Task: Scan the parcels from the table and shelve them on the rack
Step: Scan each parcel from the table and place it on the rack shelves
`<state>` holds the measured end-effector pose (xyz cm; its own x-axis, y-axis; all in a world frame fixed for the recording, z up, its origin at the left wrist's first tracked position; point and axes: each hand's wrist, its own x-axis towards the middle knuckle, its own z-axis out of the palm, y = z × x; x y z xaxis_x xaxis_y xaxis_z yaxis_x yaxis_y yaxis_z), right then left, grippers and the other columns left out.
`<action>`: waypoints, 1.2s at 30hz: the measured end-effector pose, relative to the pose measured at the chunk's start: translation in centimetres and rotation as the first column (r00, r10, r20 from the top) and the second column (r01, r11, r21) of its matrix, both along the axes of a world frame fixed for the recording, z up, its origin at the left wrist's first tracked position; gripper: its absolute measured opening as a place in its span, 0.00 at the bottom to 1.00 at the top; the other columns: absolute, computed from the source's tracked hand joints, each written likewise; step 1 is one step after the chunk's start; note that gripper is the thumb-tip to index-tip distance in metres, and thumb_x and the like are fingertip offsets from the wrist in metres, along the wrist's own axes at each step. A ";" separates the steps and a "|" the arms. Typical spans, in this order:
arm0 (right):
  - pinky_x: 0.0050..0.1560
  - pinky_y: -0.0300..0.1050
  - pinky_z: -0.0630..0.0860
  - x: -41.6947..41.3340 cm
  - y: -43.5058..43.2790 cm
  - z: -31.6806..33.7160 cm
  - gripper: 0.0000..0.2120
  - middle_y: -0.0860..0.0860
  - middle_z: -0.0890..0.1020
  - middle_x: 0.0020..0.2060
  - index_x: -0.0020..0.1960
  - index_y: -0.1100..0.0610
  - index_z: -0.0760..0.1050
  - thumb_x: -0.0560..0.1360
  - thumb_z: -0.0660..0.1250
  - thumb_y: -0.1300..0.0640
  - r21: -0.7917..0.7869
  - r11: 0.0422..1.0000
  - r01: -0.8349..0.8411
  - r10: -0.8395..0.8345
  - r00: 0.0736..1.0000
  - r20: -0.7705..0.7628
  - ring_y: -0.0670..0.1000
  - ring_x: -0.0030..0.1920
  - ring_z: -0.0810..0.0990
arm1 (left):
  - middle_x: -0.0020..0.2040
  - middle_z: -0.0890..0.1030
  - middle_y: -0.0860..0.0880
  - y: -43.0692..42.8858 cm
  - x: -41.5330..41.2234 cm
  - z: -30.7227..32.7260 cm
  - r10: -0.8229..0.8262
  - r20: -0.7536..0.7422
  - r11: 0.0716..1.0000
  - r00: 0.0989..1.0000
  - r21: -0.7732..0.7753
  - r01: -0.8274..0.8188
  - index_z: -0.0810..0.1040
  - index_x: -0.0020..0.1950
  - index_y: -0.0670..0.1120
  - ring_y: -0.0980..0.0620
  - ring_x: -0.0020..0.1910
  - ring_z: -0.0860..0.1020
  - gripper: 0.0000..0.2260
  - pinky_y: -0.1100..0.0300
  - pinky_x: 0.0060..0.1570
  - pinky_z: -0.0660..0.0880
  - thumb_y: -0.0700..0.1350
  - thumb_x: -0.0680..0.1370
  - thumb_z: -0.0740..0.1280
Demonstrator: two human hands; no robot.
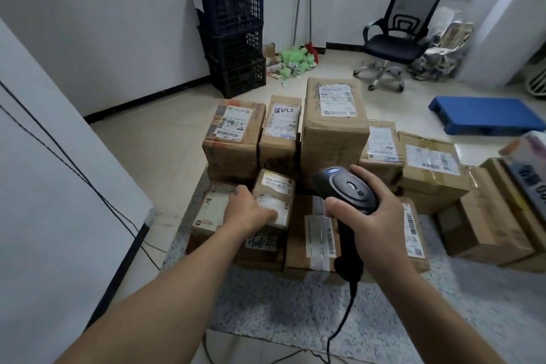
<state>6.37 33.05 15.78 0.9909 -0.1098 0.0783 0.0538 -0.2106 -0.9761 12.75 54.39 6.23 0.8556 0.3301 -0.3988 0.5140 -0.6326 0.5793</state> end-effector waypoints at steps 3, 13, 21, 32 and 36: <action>0.50 0.34 0.80 0.2 -0.4 0.1 0.35 0.42 0.84 0.55 0.68 0.48 0.76 0.61 0.78 0.49 0.019 1.000 -0.002 0.002 1.000 0.000 0.40 0.53 0.83 | 0.56 0.75 0.47 -0.7 0.1 0.0 0.008 0.012 0.998 1.000 -0.054 -0.008 0.64 0.63 0.47 0.46 0.55 0.76 0.33 0.52 0.48 0.76 0.51 0.66 0.80; 0.49 0.32 0.79 0.1 -1.9 0.4 0.35 0.43 0.84 0.55 0.68 0.49 0.76 0.61 0.78 0.50 0.059 0.998 0.007 -0.007 1.000 0.011 0.39 0.53 0.83 | 0.55 0.74 0.48 -1.6 0.7 0.2 0.035 -0.009 0.981 0.999 -0.190 -0.037 0.66 0.57 0.52 0.46 0.51 0.77 0.29 0.45 0.50 0.81 0.49 0.63 0.78; 0.50 0.33 0.79 -0.1 -2.4 0.4 0.36 0.43 0.83 0.55 0.69 0.50 0.76 0.61 0.78 0.49 0.063 0.998 -0.031 0.031 1.000 0.004 0.39 0.53 0.83 | 0.73 0.69 0.42 -1.2 -0.1 0.5 0.176 -0.051 0.896 0.983 -0.405 -0.181 0.54 0.82 0.48 0.39 0.66 0.74 0.44 0.42 0.59 0.79 0.33 0.71 0.74; 0.53 0.40 0.81 -1.2 -2.5 0.7 0.43 0.42 0.83 0.56 0.70 0.48 0.75 0.57 0.77 0.39 0.042 0.993 -0.109 0.109 0.994 -0.006 0.41 0.54 0.83 | 0.59 0.81 0.40 -0.3 -2.1 2.4 0.265 -0.079 0.647 0.961 -0.725 -0.238 0.69 0.72 0.44 0.38 0.54 0.82 0.35 0.44 0.47 0.83 0.24 0.67 0.70; 0.53 0.41 0.81 -1.8 -2.7 1.2 0.44 0.42 0.84 0.56 0.70 0.48 0.75 0.56 0.76 0.38 0.044 0.991 -0.123 0.123 0.992 -0.001 0.41 0.54 0.83 | 0.62 0.77 0.44 -0.7 -2.6 2.8 0.249 0.008 0.648 0.969 -0.744 -0.160 0.62 0.76 0.53 0.41 0.58 0.79 0.43 0.45 0.49 0.83 0.22 0.68 0.70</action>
<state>4.57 30.37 16.96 0.9973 0.0098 0.0727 0.0733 -0.1599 -0.9844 10.14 53.65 9.08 0.8516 0.1396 -0.5053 0.4892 0.1345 0.8617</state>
